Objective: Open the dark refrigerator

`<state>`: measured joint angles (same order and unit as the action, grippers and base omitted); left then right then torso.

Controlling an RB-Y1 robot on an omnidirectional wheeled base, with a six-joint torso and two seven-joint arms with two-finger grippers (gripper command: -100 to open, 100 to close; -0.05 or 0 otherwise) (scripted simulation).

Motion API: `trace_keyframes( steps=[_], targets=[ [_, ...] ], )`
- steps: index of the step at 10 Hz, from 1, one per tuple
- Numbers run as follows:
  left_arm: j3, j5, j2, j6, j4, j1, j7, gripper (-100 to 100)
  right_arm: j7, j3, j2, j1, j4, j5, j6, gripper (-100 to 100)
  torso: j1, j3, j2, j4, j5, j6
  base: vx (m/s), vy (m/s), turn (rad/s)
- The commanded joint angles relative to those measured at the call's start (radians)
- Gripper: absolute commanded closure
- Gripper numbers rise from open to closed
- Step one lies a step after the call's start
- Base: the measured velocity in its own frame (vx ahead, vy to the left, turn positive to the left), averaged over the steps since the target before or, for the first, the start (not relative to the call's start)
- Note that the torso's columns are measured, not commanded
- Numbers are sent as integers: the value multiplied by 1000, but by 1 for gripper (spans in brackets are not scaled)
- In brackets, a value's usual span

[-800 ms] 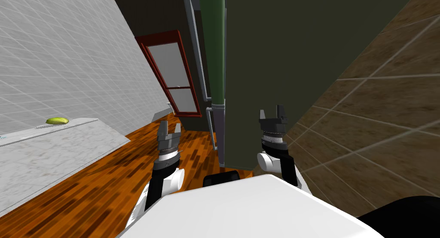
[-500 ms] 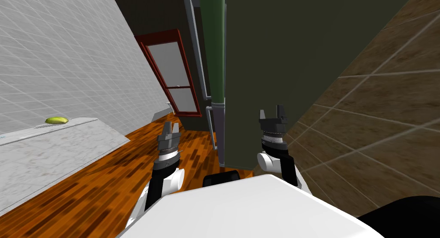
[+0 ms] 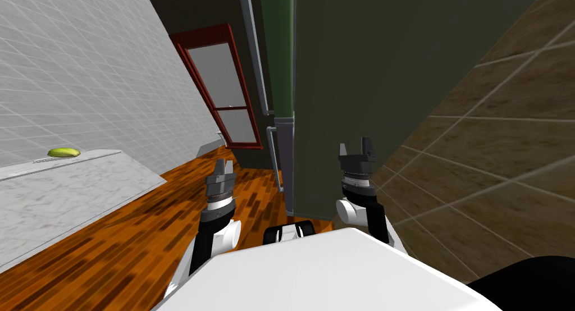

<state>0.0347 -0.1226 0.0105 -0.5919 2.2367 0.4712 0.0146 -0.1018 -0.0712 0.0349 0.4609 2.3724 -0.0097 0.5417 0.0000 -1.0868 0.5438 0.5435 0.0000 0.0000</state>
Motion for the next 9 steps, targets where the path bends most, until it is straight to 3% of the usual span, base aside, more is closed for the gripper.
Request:
trace_keyframes(
  steps=[1, 2, 4, 7, 8, 9],
  targets=[
    [0, 0, 0, 0, 0, 0, 0, 0, 0, 0, 0, 0, 0, 0, 0, 0, 0, -148, 74, 74, 0, 0, 0, 0, 0],
    [0, 0, 0, 0, 0, 0, 0, 0, 0, 1, -42, -14, 2, -19, 15, -100, 0, -295, 148, 148, 0, 0, 10, 6, 22],
    [0, 0, 0, 0, 0, 0, 0, 0, 0, 4, -100, -45, 8, -64, 49, -100, 1, -384, 190, 190, 0, 0, 12, 14, 36],
    [0, 0, 0, 0, 0, 0, 0, 0, 2, 11, -172, -123, 20, -157, 127, -100, 1, -389, 194, 194, 0, 0, 21, 26, 59],
    [0, 0, 0, 0, 0, 0, 0, 0, 2, 11, -172, -123, 20, -176, 128, -100, 1, -389, 194, 194, 0, 0, 21, 21, 20],
    [0, 0, 0, 0, 0, 0, 0, 0, 2, 14, -190, -156, 25, -215, 160, -100, 0, -389, 194, 194, 0, 0, 17, 19, 48]
  ],
)
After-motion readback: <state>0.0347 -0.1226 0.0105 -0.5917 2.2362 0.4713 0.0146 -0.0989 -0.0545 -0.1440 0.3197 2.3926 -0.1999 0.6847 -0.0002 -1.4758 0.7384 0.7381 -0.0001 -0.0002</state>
